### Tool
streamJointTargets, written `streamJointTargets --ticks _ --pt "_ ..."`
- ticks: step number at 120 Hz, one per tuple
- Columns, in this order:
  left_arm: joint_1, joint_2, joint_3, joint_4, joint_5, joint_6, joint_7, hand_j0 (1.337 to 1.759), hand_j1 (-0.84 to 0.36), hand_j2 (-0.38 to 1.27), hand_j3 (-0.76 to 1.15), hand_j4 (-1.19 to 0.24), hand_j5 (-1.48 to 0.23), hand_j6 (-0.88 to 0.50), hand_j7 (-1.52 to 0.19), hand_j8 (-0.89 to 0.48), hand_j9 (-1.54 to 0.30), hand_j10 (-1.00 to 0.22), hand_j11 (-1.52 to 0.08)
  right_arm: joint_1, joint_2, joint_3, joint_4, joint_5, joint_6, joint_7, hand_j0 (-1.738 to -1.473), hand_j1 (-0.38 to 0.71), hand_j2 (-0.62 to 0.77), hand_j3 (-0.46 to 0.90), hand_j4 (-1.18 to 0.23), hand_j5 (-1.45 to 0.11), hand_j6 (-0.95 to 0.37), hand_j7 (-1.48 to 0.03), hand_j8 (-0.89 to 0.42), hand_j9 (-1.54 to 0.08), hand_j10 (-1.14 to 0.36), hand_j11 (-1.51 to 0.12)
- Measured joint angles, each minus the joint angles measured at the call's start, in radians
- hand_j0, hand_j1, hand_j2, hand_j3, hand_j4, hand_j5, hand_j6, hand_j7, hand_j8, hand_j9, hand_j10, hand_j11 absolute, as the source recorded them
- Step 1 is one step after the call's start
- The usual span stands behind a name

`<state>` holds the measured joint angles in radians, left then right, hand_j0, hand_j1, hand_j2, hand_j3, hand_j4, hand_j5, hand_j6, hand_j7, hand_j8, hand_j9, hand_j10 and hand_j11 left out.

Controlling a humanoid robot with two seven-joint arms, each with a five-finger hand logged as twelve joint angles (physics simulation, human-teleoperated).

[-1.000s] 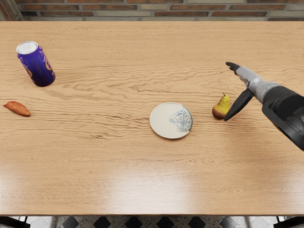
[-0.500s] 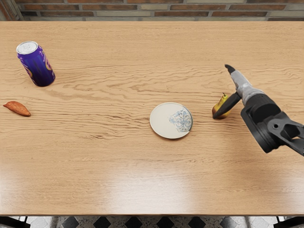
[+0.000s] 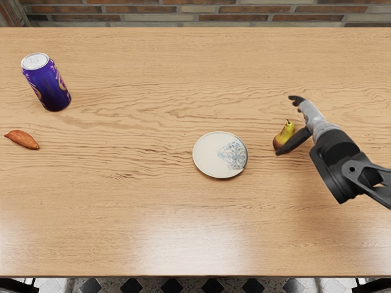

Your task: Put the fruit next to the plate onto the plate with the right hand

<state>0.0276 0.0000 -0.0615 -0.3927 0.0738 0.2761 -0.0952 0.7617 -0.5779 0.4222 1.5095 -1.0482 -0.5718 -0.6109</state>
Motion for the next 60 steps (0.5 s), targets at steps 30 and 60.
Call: streamJointTargets --ticks 30,60 --pt "0.000 0.000 0.000 0.000 0.000 0.000 0.000 1.658 0.35 0.00 0.00 0.00 0.00 0.00 0.00 0.00 0.00 0.00 0.00 -0.017 0.003 0.000 -0.004 0.000 -0.001 0.000 -1.658 -0.12 -0.04 0.00 -0.19 -0.25 -0.19 -0.25 -0.19 -0.25 -0.19 -0.25" --pt "0.000 0.000 0.000 0.000 0.000 0.000 0.000 1.658 0.35 0.00 0.00 0.00 0.00 0.00 0.00 0.00 0.00 0.00 0.00 -0.022 0.006 -0.002 -0.006 -0.001 -0.024 0.000 -1.658 -0.03 -0.05 0.00 -0.26 -0.34 -0.27 -0.34 -0.27 -0.34 -0.26 -0.34"
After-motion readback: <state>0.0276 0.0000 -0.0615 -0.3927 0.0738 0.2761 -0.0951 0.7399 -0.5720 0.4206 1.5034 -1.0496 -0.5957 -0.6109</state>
